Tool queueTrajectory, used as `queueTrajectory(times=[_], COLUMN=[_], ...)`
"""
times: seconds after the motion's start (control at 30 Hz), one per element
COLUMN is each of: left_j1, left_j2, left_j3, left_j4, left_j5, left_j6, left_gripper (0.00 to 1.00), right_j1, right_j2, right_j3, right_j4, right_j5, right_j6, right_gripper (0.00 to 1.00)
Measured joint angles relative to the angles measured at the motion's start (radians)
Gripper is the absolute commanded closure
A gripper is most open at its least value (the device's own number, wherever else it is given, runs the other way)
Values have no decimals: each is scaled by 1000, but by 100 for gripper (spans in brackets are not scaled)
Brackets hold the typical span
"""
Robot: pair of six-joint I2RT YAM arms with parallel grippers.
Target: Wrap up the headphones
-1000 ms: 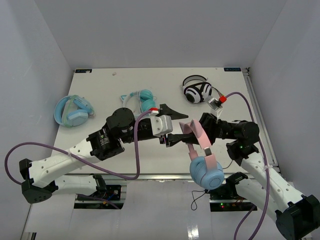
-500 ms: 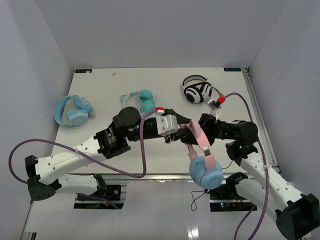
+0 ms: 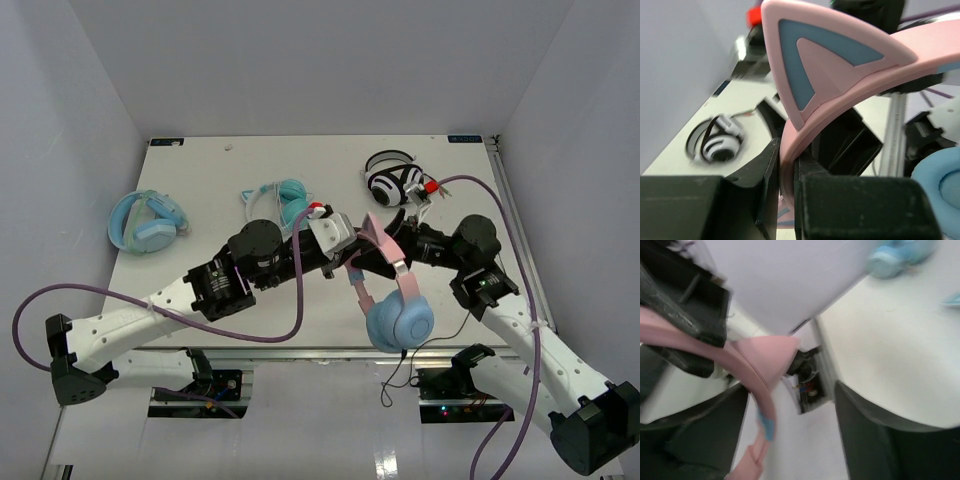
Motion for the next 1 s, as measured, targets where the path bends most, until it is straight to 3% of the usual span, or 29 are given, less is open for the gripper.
queueTrajectory(times=[0.1,0.23,0.43,0.6,0.8,1.0], left_j1=[4,21,207,335,476,508], left_j2=[-34,-53,-32,33,109,149], left_j3=[-26,-34,25,165,221,241], left_j4=[-74,-242,-529,-672,-729,-763], left_j5=[-207,-463,-625,-622,-536,-435], left_j6=[-49,-170,-374,-466,-491,-498], left_gripper=[100,100,100,100,100,100], right_j1=[2,-6,-7,-7,-3,62], right_j2=[4,-3,-46,-132,-245,-168], right_j3=[97,121,71,55,-83,-171], right_j4=[-218,-367,-480,-506,-377,-232], right_j5=[262,587,816,793,553,382], right_j6=[-169,-310,-417,-468,-503,-539], right_gripper=[15,16,16,17,17,18])
